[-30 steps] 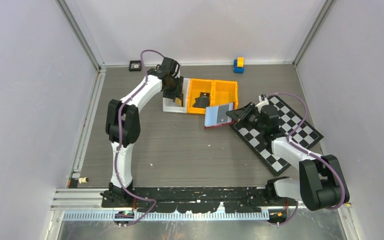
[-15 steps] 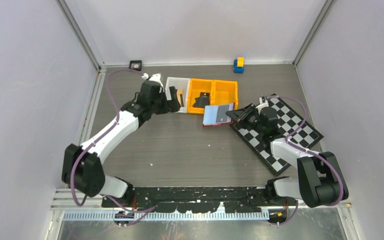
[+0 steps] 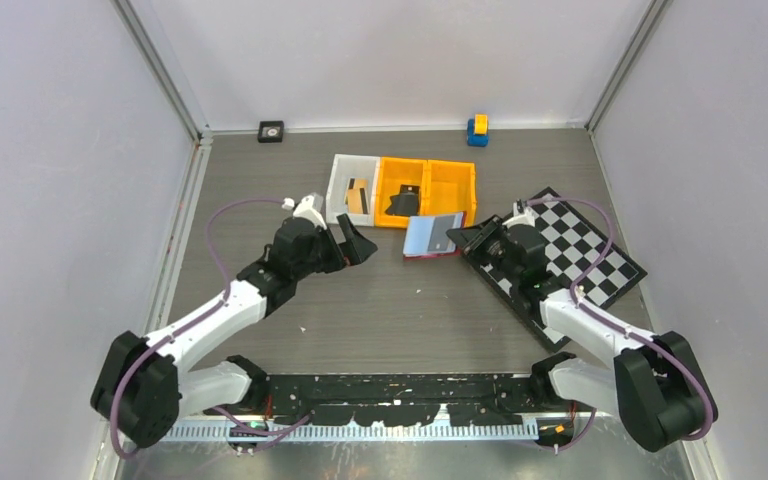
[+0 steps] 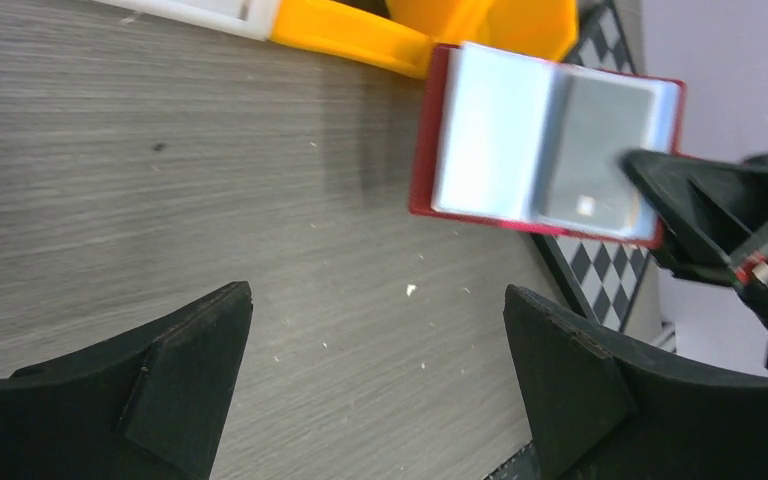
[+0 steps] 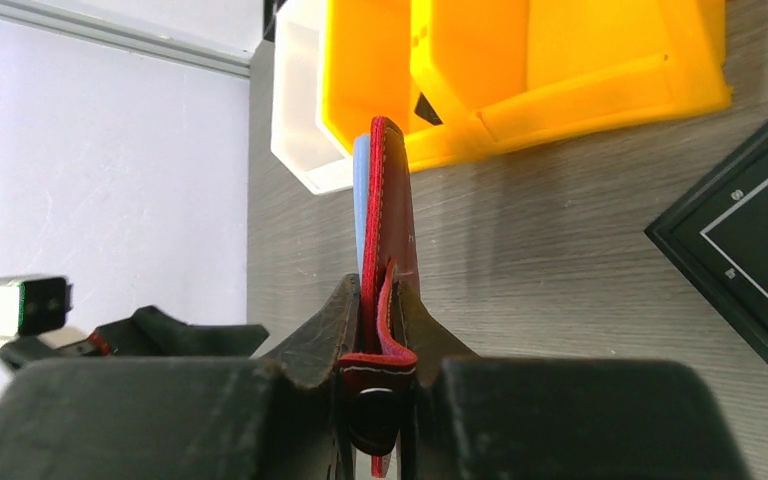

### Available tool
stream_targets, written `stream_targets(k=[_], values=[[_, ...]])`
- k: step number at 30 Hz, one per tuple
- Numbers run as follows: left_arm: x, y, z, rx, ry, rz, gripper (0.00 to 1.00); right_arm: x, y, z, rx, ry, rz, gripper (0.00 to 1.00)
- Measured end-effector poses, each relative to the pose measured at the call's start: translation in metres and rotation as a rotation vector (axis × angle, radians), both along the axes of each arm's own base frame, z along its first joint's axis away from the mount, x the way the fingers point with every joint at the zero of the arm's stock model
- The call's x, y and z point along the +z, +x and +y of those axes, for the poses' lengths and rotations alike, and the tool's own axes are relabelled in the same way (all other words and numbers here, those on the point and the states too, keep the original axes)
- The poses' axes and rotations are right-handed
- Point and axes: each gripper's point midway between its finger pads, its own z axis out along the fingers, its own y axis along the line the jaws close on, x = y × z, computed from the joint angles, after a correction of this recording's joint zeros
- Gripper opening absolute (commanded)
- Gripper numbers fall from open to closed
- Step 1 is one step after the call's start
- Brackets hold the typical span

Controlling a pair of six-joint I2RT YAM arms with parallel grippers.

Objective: Take the credit cards out of the card holder
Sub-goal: Remove the credit card from the card holder.

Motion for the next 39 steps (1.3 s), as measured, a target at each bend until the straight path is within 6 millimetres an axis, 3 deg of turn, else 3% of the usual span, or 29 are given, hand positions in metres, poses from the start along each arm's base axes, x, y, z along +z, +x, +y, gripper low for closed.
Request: stream_targets(k=[2, 4, 5, 8, 11, 22, 33, 39], values=[[0.003, -0.011, -0.005, -0.026, -0.032, -0.038, 0.98, -0.005, -0.003, 0.002, -0.006, -0.016, 0.000, 0.00], [0.001, -0.014, -0.009, -0.043, -0.059, -0.049, 0.87, -0.015, -0.007, 0.008, 0.011, -0.038, 0.014, 0.00], [-0.001, -0.014, -0.013, -0.056, -0.069, -0.049, 0.86, -0.020, -0.009, 0.012, 0.025, -0.049, 0.025, 0.01], [-0.002, -0.012, -0.026, -0.111, -0.105, -0.059, 0.92, -0.038, -0.012, 0.021, 0.051, -0.083, 0.061, 0.01], [-0.003, -0.014, -0.033, -0.147, -0.140, -0.085, 0.94, -0.041, -0.016, 0.026, 0.072, -0.094, 0.061, 0.01], [0.006, -0.011, -0.038, -0.170, -0.172, -0.135, 0.98, -0.012, -0.022, 0.038, 0.177, -0.090, -0.076, 0.01], [0.014, -0.013, -0.043, -0.201, -0.195, -0.154, 0.99, 0.040, -0.039, 0.038, 0.211, -0.006, -0.268, 0.00], [0.018, -0.017, -0.052, -0.252, -0.231, -0.164, 1.00, 0.052, -0.046, 0.045, 0.258, 0.033, -0.306, 0.01]])
